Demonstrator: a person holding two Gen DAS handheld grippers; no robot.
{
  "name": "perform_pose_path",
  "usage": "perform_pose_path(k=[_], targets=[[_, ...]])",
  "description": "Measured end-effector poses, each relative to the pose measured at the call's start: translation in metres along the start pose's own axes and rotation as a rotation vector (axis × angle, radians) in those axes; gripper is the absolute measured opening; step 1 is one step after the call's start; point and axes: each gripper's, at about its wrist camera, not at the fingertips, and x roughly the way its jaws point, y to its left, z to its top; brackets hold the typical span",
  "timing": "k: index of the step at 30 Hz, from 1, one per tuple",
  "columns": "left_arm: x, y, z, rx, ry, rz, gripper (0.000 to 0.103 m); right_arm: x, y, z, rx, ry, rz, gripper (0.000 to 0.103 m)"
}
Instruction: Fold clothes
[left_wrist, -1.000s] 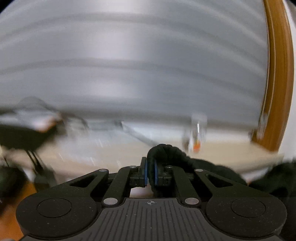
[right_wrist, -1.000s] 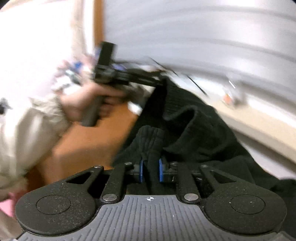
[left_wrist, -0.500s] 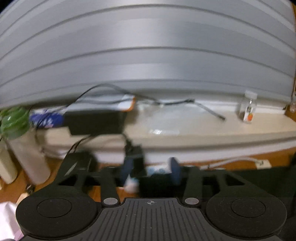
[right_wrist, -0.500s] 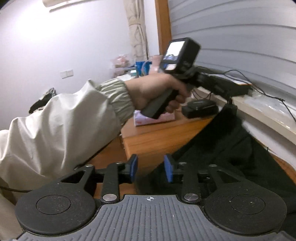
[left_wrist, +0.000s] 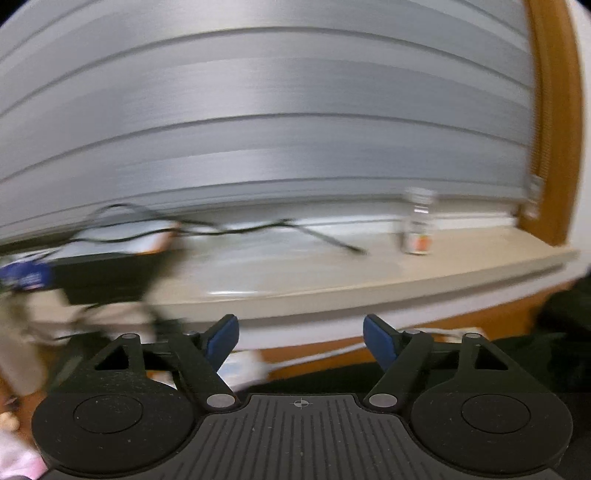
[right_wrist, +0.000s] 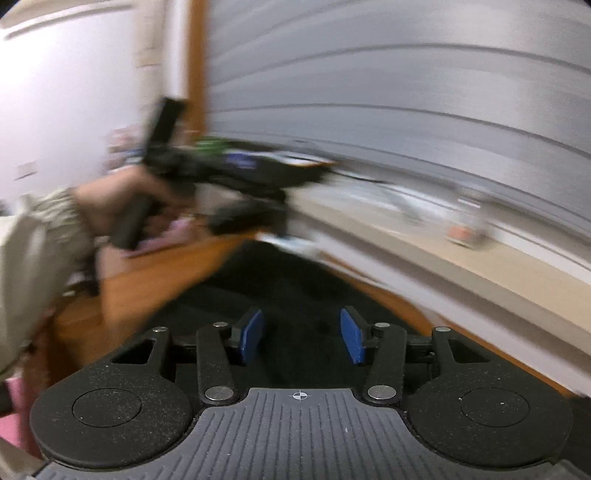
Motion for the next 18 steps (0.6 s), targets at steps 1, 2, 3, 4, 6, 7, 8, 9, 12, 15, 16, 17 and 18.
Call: perform_pose_path(k=[1,2,3,4,6,7,8,9,12,15,16,17,18], targets=[[0.007,-0.014,0.000,0.007,0.002,-0.029,0.077,-0.005,-0.018,-0.006,0.017,0.003,-0.048,0.049],[0.014,-0.028,0.000,0.015,0.004,-0.058,0.078,-0.011,-0.037,-0.012,0.038,0.005,-0.095,0.049],[0.021,-0.042,0.000,0.022,0.006,-0.088,0.078,-0.019,-0.056,-0.018,0.060,0.007,-0.140,0.048],[0.028,-0.056,-0.001,0.029,0.008,-0.118,0.078,-0.026,-0.074,-0.025,0.083,0.009,-0.185,0.048],[0.041,-0.086,-0.002,0.052,0.017,-0.174,0.078,-0.042,-0.111,-0.038,0.140,0.014,-0.261,0.049],[0.047,-0.101,-0.002,0.068,0.022,-0.201,0.078,-0.050,-0.129,-0.044,0.176,0.016,-0.294,0.049],[0.052,-0.116,-0.003,0.087,0.025,-0.225,0.078,-0.056,-0.146,-0.049,0.213,0.021,-0.313,0.049],[0.059,-0.131,-0.004,0.103,0.030,-0.253,0.078,-0.059,-0.159,-0.053,0.246,0.026,-0.321,0.049],[0.076,-0.171,-0.007,0.137,0.052,-0.347,0.078,-0.059,-0.189,-0.062,0.320,0.037,-0.328,0.049],[0.090,-0.199,-0.018,0.182,0.092,-0.398,0.078,-0.045,-0.205,-0.061,0.373,0.050,-0.298,0.055],[0.095,-0.208,-0.022,0.196,0.106,-0.414,0.077,-0.037,-0.209,-0.060,0.379,0.060,-0.281,0.057],[0.098,-0.212,-0.027,0.205,0.123,-0.421,0.077,-0.028,-0.210,-0.058,0.372,0.075,-0.279,0.057],[0.101,-0.216,-0.031,0.210,0.141,-0.430,0.077,-0.018,-0.210,-0.055,0.361,0.091,-0.286,0.057]])
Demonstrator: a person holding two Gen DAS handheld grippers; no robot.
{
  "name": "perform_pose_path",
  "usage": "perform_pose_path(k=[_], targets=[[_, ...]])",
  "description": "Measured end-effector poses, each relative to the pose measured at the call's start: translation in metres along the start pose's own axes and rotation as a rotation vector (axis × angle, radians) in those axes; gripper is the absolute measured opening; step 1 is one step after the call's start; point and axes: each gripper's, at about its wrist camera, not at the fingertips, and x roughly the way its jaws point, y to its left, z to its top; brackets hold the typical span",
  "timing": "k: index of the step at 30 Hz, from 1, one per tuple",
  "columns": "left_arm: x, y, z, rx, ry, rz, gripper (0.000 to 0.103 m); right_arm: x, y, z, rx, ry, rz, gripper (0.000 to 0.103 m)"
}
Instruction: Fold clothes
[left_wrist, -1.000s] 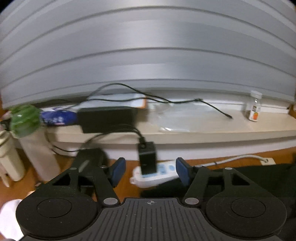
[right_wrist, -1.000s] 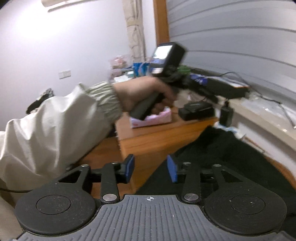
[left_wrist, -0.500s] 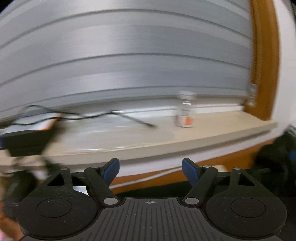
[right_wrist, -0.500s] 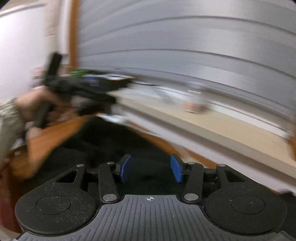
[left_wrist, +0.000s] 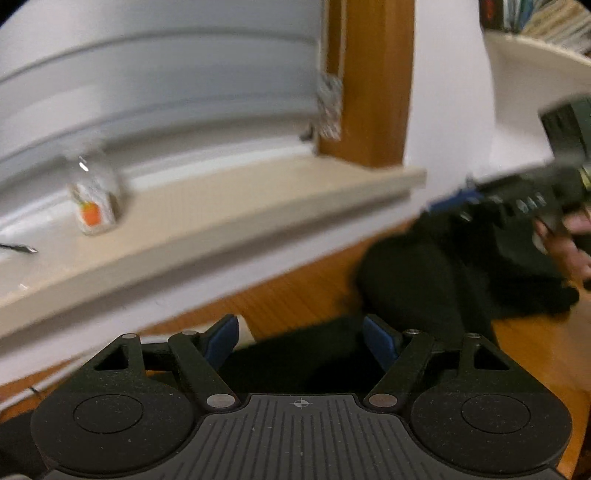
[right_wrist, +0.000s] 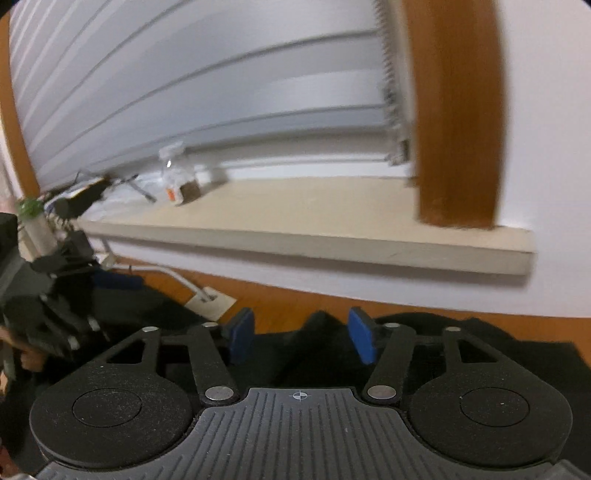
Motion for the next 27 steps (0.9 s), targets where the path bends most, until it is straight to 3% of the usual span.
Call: perform_pose_path(k=[2,7,8,9,12,17,20,24,27], targets=[[0.005,-0.002,-0.007,-0.021,0.024,-0.031,0.076,0.015,0.005,0.003,-0.015,0.030,-0.039,0.058],[0.001,-0.002,-0.020,-0.040,0.050,-0.054,0.075,0.040,0.005,-0.006,0.001,0.108,-0.034,0.056],[0.000,-0.004,-0.020,-0.036,0.048,-0.054,0.075,0.038,0.004,-0.008,0.001,0.119,-0.020,0.046],[-0.002,-0.006,-0.021,-0.032,0.047,-0.053,0.075,0.035,0.004,-0.010,0.002,0.131,-0.005,0.026],[-0.011,-0.005,-0.020,-0.025,0.029,-0.059,0.075,0.014,0.005,-0.020,-0.033,0.120,0.000,0.008],[-0.022,0.000,-0.004,-0.043,-0.035,-0.062,0.075,-0.046,0.008,-0.043,-0.070,0.069,0.012,0.007],[-0.019,0.000,0.007,-0.038,-0.046,-0.063,0.075,-0.073,0.013,-0.067,-0.113,0.101,0.023,0.007],[-0.001,-0.009,0.018,0.007,-0.020,-0.082,0.075,-0.085,0.017,-0.093,-0.143,0.176,0.031,0.008],[0.015,-0.019,0.022,0.041,0.005,-0.106,0.075,-0.091,0.016,-0.089,-0.124,0.154,0.015,0.015]])
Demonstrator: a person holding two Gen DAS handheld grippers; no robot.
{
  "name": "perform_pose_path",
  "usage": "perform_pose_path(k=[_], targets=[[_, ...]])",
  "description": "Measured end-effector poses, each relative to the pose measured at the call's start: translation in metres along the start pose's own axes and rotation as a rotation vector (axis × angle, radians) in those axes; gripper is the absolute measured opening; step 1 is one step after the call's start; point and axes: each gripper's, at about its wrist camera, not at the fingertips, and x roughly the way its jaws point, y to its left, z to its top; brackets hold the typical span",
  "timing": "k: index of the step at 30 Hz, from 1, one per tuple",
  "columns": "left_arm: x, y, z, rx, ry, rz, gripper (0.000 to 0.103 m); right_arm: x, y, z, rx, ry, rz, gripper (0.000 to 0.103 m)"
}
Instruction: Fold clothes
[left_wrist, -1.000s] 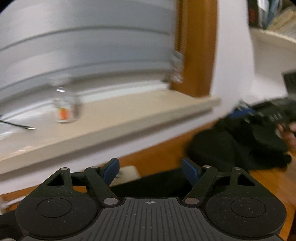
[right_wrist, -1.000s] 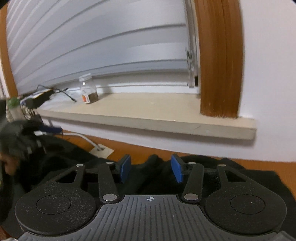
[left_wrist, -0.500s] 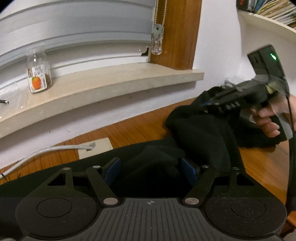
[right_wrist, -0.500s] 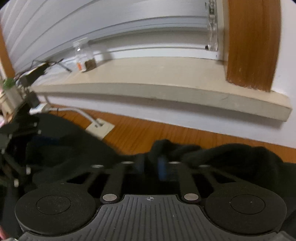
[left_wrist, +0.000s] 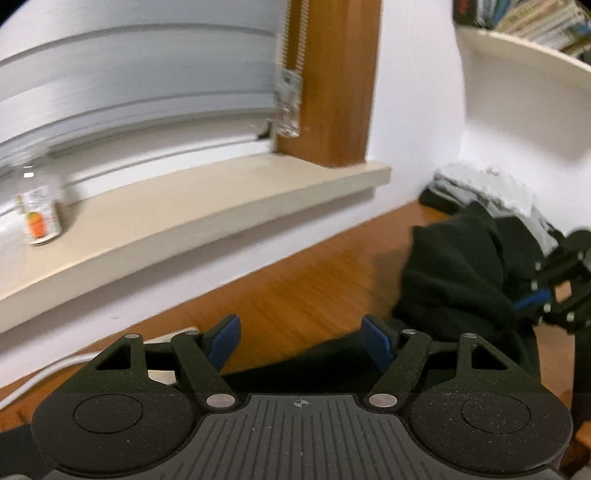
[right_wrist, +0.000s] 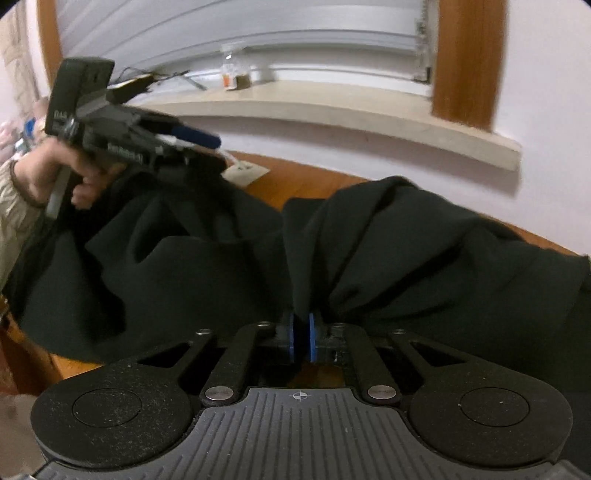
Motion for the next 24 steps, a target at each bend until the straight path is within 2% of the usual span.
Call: perform_pose_path(k=[1,3,5,6,9,12,18,20,22,24], targets=[[0.004,-0.002,-0.001,0.002,0.007,-0.010,0.075,-0.003,-0.001,0.003,0.007,-0.014,-0.007,0.017],[0.012,-0.007,-0.006,0.009,0.026,-0.025,0.075,-0.011,-0.001,0.013,0.022,-0.058,-0.022,0.035],[0.020,-0.011,-0.012,0.017,0.046,-0.034,0.075,-0.011,-0.001,0.028,0.026,-0.097,-0.043,0.044],[0.022,-0.013,-0.015,0.020,0.052,-0.034,0.075,-0.011,-0.001,0.036,0.026,-0.115,-0.054,0.047],[0.029,-0.019,-0.025,0.029,0.069,-0.035,0.075,0.007,0.001,0.056,0.014,-0.121,-0.082,0.049],[0.028,-0.021,-0.027,0.017,0.061,-0.026,0.075,0.042,0.003,0.072,-0.020,-0.085,-0.140,0.054],[0.024,-0.023,-0.011,0.079,0.050,0.016,0.075,0.099,-0.003,0.082,-0.062,0.077,-0.166,0.065],[0.026,-0.023,-0.001,0.112,0.048,0.026,0.076,0.105,-0.008,0.079,-0.059,0.096,-0.158,0.065],[0.035,-0.024,0.007,0.145,0.067,0.018,0.077,0.104,-0.010,0.072,-0.066,0.097,-0.147,0.057],[0.049,-0.024,0.012,0.174,0.105,0.001,0.077,0.100,-0.013,0.065,-0.067,0.081,-0.141,0.029]])
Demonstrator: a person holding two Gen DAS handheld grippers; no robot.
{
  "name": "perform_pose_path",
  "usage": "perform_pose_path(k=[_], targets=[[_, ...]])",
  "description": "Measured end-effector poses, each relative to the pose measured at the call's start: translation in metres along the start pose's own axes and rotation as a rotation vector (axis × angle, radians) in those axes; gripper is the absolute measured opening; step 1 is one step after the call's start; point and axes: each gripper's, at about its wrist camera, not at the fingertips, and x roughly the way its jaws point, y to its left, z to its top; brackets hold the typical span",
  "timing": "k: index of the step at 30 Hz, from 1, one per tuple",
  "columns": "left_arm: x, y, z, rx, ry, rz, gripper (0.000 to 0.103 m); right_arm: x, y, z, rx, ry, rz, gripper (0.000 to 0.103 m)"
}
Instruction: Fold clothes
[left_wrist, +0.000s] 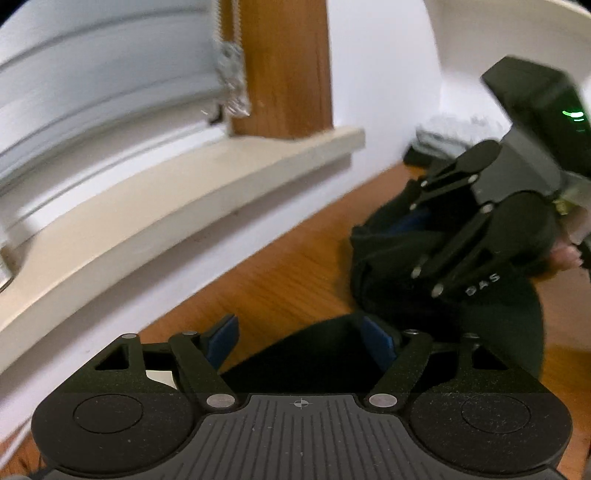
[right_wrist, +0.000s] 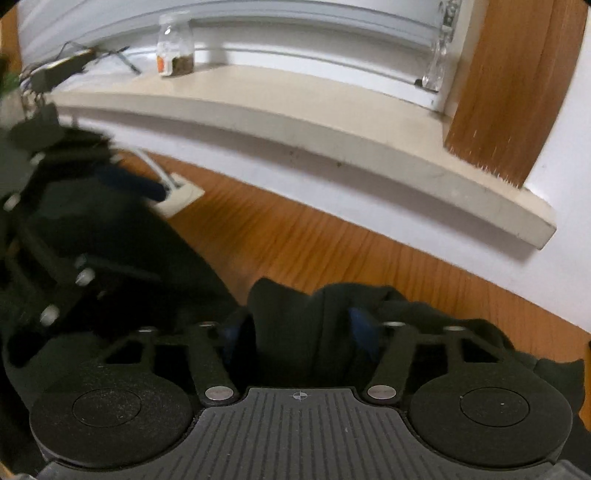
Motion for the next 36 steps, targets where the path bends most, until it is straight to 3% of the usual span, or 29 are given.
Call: perform_pose_path(k=[3,6,8,9,11,14,18,20,23,25,27,28,29,31,36], targets=[[0.025,0.001,0.002,0.031,0.097,-0.063,0.077,-0.014,-0.006,-0.010,0.032,-0.076,-0.005,0.013],[0.036,0.004,-0.002,0.020,0.127,-0.123,0.069,-0.031,-0.007,-0.017,0.051,-0.178,-0.030,0.011],[0.039,0.009,-0.004,-0.012,0.130,-0.165,0.029,-0.039,-0.007,-0.018,0.060,-0.237,-0.067,0.010],[0.039,0.009,-0.005,-0.012,0.132,-0.157,0.024,-0.044,-0.007,-0.018,0.065,-0.267,-0.084,0.010],[0.033,0.006,-0.006,0.000,0.098,-0.119,0.008,-0.055,-0.007,-0.019,0.073,-0.328,-0.117,0.009],[0.008,0.010,0.001,-0.044,-0.016,-0.026,0.007,-0.082,-0.010,-0.015,0.091,-0.426,-0.171,0.009],[-0.053,0.034,0.024,-0.154,-0.218,0.106,0.006,-0.134,-0.016,-0.015,0.118,-0.555,-0.235,0.009],[-0.072,0.038,0.027,-0.169,-0.259,0.154,0.006,-0.165,-0.017,-0.023,0.140,-0.592,-0.244,0.009],[-0.099,0.044,0.030,-0.191,-0.319,0.223,0.006,-0.186,-0.010,-0.048,0.143,-0.555,-0.242,0.008],[-0.097,0.047,0.019,-0.211,-0.313,0.220,0.006,-0.182,-0.007,-0.071,0.140,-0.460,-0.214,0.009],[-0.082,0.049,0.004,-0.235,-0.273,0.165,0.006,-0.169,-0.010,-0.093,0.166,-0.351,-0.178,0.011],[-0.076,0.047,-0.004,-0.235,-0.258,0.166,0.006,-0.159,-0.013,-0.101,0.179,-0.293,-0.160,0.013],[-0.069,0.045,-0.012,-0.231,-0.254,0.160,0.006,-0.152,-0.017,-0.108,0.191,-0.255,-0.155,0.022],[-0.058,0.043,-0.026,-0.234,-0.255,0.130,0.006,-0.146,-0.025,-0.113,0.213,-0.228,-0.154,0.030],[-0.043,0.045,-0.048,-0.239,-0.290,0.067,0.006,-0.152,-0.026,-0.085,0.201,-0.303,-0.161,0.044]])
